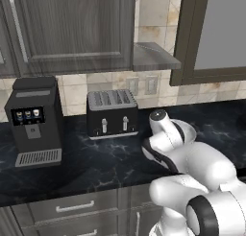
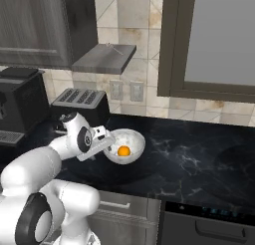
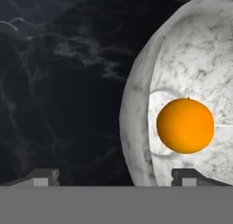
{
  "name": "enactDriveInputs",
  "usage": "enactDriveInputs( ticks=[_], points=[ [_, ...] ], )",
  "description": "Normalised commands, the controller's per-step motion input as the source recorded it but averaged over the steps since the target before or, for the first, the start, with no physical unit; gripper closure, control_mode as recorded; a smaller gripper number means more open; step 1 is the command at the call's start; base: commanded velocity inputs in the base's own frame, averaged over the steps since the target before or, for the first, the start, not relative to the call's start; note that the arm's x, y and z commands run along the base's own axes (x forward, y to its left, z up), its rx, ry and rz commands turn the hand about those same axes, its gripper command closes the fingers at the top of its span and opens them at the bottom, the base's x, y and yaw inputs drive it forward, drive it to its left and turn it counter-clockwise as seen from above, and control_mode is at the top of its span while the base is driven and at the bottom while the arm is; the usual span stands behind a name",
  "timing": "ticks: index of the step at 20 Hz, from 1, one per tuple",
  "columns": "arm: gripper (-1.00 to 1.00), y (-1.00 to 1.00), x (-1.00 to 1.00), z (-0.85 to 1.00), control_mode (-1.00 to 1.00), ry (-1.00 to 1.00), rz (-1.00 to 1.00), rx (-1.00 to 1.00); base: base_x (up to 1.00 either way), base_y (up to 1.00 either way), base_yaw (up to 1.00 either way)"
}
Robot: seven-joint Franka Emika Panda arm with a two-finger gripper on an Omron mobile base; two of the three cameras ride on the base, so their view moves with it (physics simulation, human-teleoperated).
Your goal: Pick the orange from the cabinet and place it in the bowl. Then pick the bowl and place it in the sink. Then turn on the sink facuet.
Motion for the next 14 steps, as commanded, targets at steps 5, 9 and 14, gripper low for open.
enactDriveInputs(
  ticks=[5, 9, 14],
  points=[
    [-1.0, -0.18, 0.2, -0.17, -1.0, 0.01, 0.0, 0.0, 0.0, 0.0, 0.0],
    [-1.0, -0.23, 0.19, -0.11, -1.0, 0.0, 0.0, 0.0, 0.0, 0.0, 0.0],
    [-1.0, -0.19, 0.13, -0.2, -1.0, 0.0, 0.0, 0.0, 0.0, 0.0, 0.0]
  ],
)
